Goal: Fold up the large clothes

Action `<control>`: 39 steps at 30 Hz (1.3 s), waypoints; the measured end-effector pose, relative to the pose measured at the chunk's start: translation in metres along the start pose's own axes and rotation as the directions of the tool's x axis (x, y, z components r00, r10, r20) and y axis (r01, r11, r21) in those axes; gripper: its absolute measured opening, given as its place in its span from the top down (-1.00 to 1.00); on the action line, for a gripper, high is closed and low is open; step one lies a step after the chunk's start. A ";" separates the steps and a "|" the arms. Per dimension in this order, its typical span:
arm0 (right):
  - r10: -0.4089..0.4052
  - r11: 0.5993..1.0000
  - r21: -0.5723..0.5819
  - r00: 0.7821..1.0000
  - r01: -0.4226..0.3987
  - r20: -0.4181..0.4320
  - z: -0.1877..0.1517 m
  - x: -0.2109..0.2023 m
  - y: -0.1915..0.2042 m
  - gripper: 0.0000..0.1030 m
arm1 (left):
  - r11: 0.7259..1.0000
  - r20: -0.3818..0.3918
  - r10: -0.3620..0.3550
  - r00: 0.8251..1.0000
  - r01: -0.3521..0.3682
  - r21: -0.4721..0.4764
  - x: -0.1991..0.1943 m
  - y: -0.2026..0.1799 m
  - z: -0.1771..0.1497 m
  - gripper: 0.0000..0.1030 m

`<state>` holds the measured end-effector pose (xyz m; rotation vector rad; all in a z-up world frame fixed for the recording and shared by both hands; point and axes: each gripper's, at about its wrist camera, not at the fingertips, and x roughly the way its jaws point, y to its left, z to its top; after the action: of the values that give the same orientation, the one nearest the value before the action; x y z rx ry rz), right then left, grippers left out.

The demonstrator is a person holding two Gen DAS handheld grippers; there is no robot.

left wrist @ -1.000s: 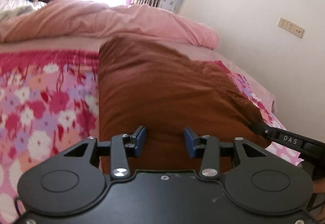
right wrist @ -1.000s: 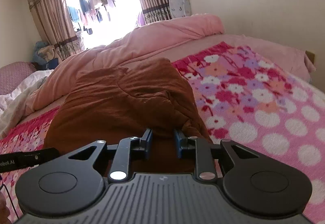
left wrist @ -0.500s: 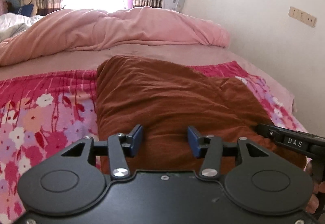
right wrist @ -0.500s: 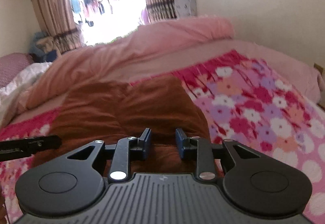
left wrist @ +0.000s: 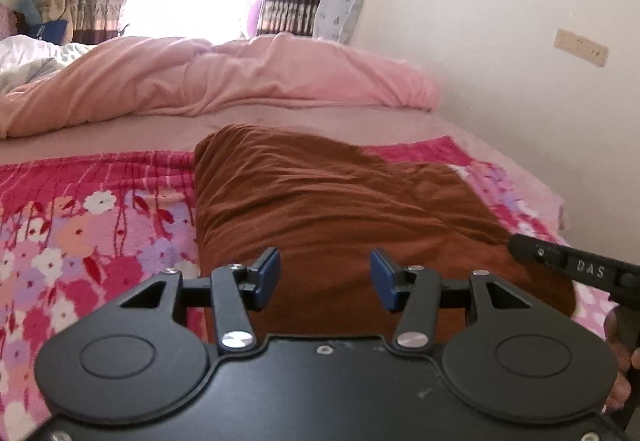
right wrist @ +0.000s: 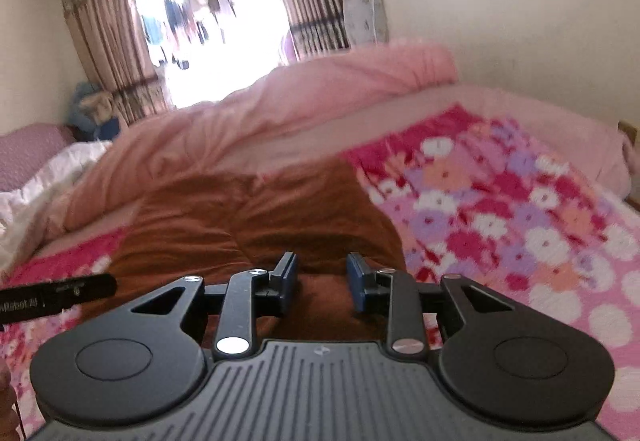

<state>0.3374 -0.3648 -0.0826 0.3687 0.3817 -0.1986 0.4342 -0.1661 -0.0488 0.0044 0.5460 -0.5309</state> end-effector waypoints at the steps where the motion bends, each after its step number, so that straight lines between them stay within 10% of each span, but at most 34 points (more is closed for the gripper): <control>1: 0.009 1.000 -0.012 1.000 -0.009 0.014 0.000 -0.010 0.001 0.29 | 1.000 0.008 -0.006 1.000 0.006 0.007 -0.010 -0.002 -0.005 0.01; 24: 0.006 1.000 -0.025 1.000 -0.007 -0.026 -0.044 -0.023 -0.013 0.27 | 1.000 -0.053 0.000 0.999 0.001 0.013 -0.017 -0.011 -0.052 -0.04; 26: 0.058 0.998 -0.014 0.998 -0.058 -0.013 -0.034 -0.029 -0.019 0.13 | 1.000 -0.039 -0.009 0.999 0.009 -0.002 -0.026 0.000 -0.045 -0.07; 28: 0.130 0.990 0.044 0.991 -0.130 0.015 -0.019 -0.035 -0.035 -0.64 | 1.000 0.007 -0.002 1.000 0.002 -0.029 -0.037 0.020 -0.038 -0.14; 30: 0.188 0.975 0.120 0.982 -0.189 0.022 -0.004 -0.032 -0.060 -0.86 | 0.996 0.040 -0.012 0.999 0.015 -0.090 -0.041 0.045 -0.035 -0.25; 32: 0.260 0.949 0.190 0.965 -0.252 -0.021 0.005 -0.016 -0.084 -0.86 | 0.970 0.026 -0.089 0.996 0.092 -0.226 -0.034 0.081 -0.036 -0.28; 39: 0.524 0.763 0.508 0.843 -0.400 -0.122 -0.007 0.058 -0.141 -0.85 | 0.743 -0.041 -0.335 0.941 0.237 -0.626 0.025 0.164 -0.066 -0.32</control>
<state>0.3520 -0.4980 -0.1559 0.9644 0.4865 0.2656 0.4992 -0.0268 -0.1395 -0.6858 0.8618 -0.6360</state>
